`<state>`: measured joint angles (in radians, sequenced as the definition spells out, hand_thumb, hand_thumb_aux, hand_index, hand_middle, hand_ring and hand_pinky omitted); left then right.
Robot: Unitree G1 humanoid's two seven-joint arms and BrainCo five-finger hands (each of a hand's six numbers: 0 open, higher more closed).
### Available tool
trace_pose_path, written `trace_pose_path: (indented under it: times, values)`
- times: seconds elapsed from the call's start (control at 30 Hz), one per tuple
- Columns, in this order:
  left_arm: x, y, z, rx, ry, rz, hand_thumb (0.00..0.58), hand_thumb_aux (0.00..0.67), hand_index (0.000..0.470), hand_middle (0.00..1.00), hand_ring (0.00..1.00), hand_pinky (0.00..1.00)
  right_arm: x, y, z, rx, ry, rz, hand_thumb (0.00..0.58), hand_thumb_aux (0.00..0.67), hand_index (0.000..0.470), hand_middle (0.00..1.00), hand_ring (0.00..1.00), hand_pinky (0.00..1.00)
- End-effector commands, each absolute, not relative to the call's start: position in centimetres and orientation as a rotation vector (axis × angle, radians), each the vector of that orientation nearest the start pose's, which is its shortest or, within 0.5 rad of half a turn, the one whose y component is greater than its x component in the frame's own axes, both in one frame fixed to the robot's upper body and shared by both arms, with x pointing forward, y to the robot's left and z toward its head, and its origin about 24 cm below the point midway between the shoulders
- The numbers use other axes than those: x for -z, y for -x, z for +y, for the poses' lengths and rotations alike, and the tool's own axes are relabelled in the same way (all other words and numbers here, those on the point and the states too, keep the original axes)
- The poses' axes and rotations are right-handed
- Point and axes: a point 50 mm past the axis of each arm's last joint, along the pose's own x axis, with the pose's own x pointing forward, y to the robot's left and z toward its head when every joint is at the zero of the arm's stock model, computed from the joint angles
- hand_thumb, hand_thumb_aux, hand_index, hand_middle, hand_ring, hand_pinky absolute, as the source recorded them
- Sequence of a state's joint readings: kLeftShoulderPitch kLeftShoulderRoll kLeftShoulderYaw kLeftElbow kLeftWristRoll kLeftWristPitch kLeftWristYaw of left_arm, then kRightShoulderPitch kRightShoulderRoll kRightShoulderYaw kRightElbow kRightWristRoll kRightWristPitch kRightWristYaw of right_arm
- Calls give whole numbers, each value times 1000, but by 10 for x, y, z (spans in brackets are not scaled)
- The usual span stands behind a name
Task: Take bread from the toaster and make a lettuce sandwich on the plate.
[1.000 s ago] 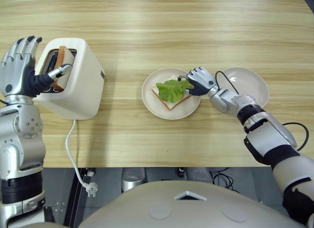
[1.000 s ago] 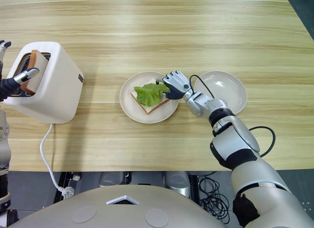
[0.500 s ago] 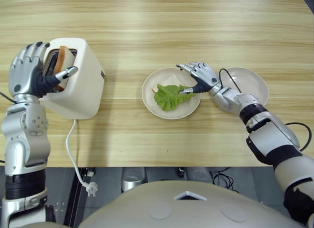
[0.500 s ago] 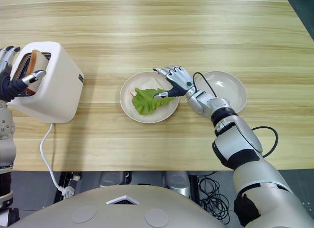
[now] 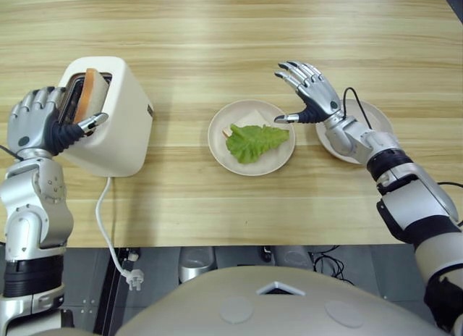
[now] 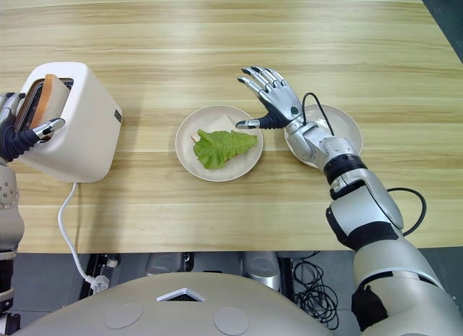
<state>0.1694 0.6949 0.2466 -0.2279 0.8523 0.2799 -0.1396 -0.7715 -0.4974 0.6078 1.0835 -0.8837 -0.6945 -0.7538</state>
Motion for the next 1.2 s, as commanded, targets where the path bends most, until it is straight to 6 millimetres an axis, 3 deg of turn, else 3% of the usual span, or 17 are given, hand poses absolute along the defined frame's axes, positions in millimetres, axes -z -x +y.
trace_pose_path:
  times: [0.03,0.3,0.6,0.63,0.67,0.7,1.03,1.2]
  values:
    - [-121,-215,321,-268,-1536,294,580,670,460,0,0,0,-70,-341,-170,-280,1294,-697,0,0,0,0,0,0]
    - [-118,-219,314,-235,-1521,257,580,670,460,0,0,0,-68,-340,-169,-269,1289,-689,0,0,0,0,0,0]
    - [-138,-230,308,-355,-1515,100,580,670,460,27,27,27,-53,-336,-164,-321,1297,-634,0,0,0,0,0,0]
    - [-141,-230,309,-375,-1518,85,580,670,460,298,298,298,-50,-335,-162,-336,1300,-624,0,0,0,0,0,0]
    - [-145,-231,309,-400,-1519,67,580,670,460,949,949,949,-47,-334,-161,-351,1304,-616,0,0,0,0,0,0]
    - [-151,-231,310,-433,-1526,45,580,670,460,1000,1000,1000,-44,-333,-159,-370,1313,-608,0,0,0,0,0,0]
    - [-193,-233,302,-631,-1562,-178,580,670,460,1000,1000,1000,-37,-331,-152,-407,1323,-597,0,0,0,0,0,0]
    - [-218,-238,274,-612,-1536,-398,580,670,460,1000,1000,1000,-37,-330,-154,-399,1320,-595,0,0,0,0,0,0]
